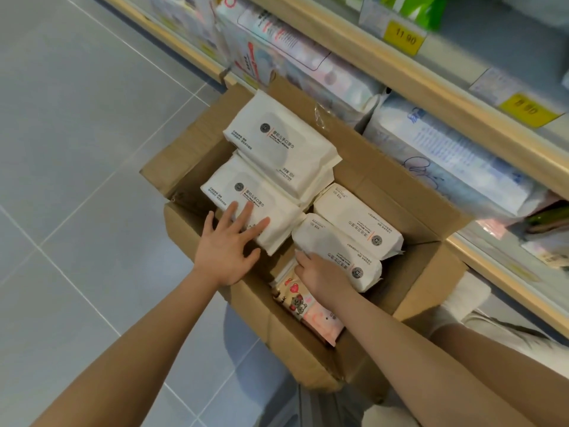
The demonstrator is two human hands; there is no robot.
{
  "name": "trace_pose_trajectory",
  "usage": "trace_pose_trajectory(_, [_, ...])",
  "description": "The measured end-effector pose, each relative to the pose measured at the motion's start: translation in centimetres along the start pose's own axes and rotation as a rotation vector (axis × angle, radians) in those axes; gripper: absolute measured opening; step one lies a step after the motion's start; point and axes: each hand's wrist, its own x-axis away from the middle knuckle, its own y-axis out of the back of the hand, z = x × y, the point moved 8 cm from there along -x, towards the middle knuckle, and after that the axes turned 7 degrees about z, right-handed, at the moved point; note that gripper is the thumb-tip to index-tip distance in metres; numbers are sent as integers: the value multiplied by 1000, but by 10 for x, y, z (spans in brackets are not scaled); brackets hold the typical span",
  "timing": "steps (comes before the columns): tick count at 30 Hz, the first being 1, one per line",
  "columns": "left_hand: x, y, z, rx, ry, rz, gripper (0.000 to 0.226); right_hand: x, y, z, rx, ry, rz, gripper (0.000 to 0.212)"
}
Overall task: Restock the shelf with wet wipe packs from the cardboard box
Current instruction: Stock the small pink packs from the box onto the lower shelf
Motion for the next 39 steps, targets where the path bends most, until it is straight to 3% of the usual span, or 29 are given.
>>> trace_pose_trajectory(4, [1, -2, 0, 22, -17, 37, 64, 18, 38, -6, -25, 45, 6, 6])
trace_pose_trajectory(7, [4, 7, -5, 71, -16, 3, 63, 42, 78, -34, -185, -81, -24, 11])
trace_pose_trajectory(10, [18, 22, -49, 396, -114, -113, 54, 74, 106, -75, -381, -251, -106, 18])
trace_pose_trajectory(13, [24, 6, -99, 582, -167, 7, 47, 104, 117, -113, -480, -407, -168, 28])
trace_pose_trajectory(19, [-14, -38, -119, 335, -1, 259, 41, 135, 104, -150, -681, -553, -327, 18])
trace_pose_trajectory(25, [-11, -86, -136, 428, 115, 435, 75, 135, 87, -158, -709, -558, -340, 19])
trace_pose_trajectory(30, [-12, -75, -137, 344, 107, 333, 41, 136, 88, -158, -752, -551, -365, 18])
trace_pose_trajectory(32, [-10, -62, -139, 253, 86, 307, 47, 138, 94, -155, -772, -547, -353, 18])
trace_pose_trajectory(39, [-1, 5, -129, 349, 18, 220, 40, 176, 145, -137, -765, -532, -370, 23])
